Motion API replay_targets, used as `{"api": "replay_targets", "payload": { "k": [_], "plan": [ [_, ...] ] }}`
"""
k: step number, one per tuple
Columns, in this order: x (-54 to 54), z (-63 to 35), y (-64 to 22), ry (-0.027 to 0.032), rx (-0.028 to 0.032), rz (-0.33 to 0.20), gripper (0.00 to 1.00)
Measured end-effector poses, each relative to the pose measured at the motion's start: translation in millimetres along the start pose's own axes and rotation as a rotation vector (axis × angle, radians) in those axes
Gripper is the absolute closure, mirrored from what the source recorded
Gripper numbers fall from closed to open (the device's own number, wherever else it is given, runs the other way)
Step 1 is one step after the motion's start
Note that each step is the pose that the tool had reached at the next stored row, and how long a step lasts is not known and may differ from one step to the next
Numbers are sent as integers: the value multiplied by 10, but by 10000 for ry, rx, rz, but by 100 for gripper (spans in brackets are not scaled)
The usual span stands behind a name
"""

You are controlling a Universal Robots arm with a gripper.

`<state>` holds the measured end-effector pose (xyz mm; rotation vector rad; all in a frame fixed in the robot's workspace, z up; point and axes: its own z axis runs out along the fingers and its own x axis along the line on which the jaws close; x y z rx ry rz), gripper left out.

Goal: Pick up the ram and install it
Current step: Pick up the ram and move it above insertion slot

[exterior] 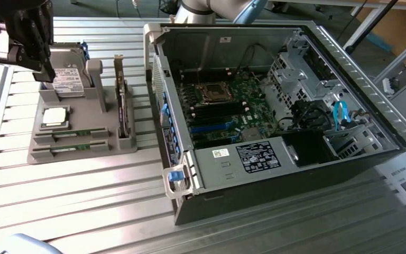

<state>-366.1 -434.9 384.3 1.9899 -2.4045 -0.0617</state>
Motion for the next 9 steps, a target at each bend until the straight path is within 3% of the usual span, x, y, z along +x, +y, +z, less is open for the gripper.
{"api": "replay_targets", "payload": {
  "k": [9],
  "plan": [
    [0,0,0,10,-2,-216,90]
  ]
}}
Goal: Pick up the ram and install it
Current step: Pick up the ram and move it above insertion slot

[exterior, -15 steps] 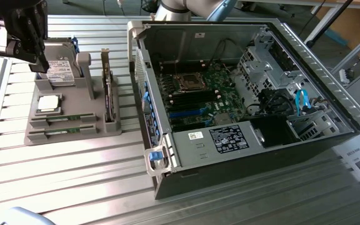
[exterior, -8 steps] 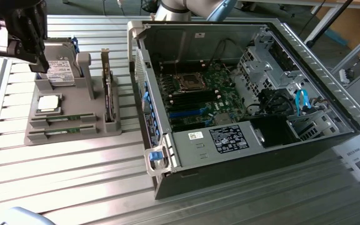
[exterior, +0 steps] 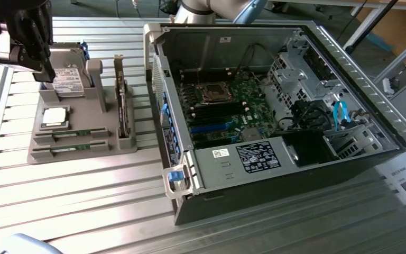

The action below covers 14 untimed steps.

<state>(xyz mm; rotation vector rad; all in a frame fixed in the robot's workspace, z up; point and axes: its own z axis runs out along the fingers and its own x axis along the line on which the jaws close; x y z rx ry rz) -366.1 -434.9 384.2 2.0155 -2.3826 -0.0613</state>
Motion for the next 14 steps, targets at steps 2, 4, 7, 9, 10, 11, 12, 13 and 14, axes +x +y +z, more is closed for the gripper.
{"api": "replay_targets", "payload": {
  "k": [2,4,7,9,10,11,12,13,14],
  "plan": [
    [0,0,0,0,0,0,90],
    [0,0,0,0,0,0,90],
    [0,0,0,0,0,1,90],
    [0,0,0,-1,0,1,89],
    [1,0,0,0,0,1,83],
    [1,0,0,0,0,1,77],
    [1,0,0,0,0,0,77],
    [1,0,-1,0,0,-1,70],
    [1,0,-1,0,0,-1,70]
  ]
}}
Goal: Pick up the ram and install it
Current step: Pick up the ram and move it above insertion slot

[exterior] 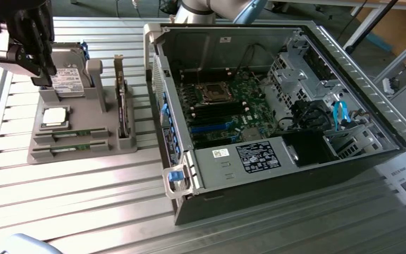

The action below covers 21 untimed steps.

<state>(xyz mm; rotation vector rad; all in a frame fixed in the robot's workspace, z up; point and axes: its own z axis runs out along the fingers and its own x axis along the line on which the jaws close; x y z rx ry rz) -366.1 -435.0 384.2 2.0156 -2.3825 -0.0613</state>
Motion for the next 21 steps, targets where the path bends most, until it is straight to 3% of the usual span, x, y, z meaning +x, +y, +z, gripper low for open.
{"api": "replay_targets", "payload": {
  "k": [6,21],
  "plan": [
    [0,17,0,-1,0,1,70],
    [2,239,-10,1,1,1,70]
  ]
}}
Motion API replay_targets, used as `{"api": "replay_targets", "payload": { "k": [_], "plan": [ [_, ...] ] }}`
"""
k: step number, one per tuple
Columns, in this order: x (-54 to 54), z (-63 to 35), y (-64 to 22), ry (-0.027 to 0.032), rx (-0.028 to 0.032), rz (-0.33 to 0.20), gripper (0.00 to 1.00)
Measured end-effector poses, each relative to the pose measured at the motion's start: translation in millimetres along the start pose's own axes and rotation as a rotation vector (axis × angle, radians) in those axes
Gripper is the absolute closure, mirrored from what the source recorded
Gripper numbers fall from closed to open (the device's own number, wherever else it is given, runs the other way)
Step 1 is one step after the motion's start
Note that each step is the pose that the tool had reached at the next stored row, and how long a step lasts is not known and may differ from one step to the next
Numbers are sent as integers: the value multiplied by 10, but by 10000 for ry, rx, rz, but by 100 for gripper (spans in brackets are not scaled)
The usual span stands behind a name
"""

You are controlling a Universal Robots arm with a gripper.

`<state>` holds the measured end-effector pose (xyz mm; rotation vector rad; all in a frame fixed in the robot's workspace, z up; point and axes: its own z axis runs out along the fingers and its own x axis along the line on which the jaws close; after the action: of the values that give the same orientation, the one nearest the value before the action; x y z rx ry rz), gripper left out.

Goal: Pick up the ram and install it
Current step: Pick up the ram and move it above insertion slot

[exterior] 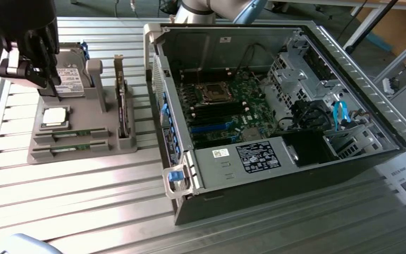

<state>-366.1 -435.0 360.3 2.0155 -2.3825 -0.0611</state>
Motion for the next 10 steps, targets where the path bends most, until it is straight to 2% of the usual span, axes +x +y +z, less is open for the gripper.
{"api": "replay_targets", "payload": {
  "k": [10],
  "plan": [
    [1,117,-5,3,0,-1,70]
  ]
}}
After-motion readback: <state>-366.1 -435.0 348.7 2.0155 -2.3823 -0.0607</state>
